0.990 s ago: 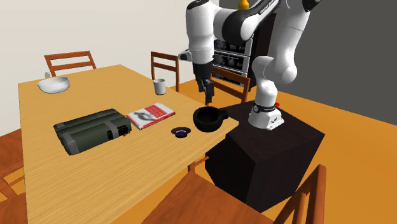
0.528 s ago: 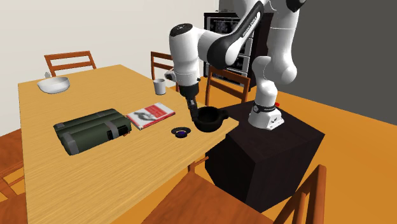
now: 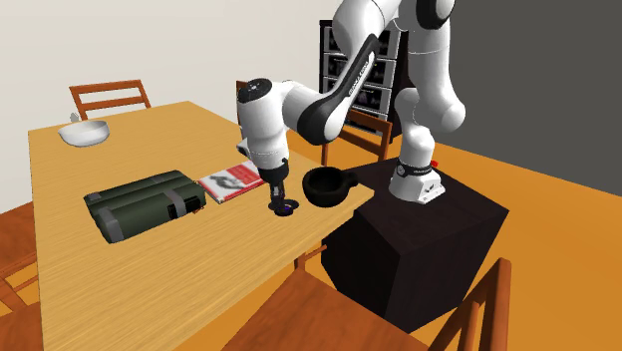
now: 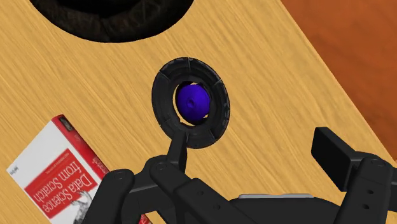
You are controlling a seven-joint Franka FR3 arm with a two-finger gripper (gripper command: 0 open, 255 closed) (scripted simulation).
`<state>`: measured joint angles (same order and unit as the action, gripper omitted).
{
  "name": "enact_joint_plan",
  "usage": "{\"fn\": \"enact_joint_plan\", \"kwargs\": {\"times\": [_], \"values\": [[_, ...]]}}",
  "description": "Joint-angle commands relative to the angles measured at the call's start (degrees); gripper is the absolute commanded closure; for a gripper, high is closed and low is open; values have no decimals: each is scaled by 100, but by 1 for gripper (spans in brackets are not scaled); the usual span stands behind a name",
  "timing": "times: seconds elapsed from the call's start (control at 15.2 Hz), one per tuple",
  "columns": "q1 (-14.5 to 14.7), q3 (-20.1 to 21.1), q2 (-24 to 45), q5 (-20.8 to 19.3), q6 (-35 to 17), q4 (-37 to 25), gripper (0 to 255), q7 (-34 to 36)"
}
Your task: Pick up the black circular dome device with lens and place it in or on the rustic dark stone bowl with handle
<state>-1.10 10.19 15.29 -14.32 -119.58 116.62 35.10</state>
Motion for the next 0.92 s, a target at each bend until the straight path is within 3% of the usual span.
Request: {"fn": "enact_joint_plan", "kwargs": {"times": [0.0,0.33,0.79,0.86], "values": [[1,-25,125,-55,-117,0,0,52],[-18,-69,278,-140,-436,169,0,105],[-18,-69,277,-140,-435,169,0,105],[-18,-69,277,-140,-435,169,255,105]]}}
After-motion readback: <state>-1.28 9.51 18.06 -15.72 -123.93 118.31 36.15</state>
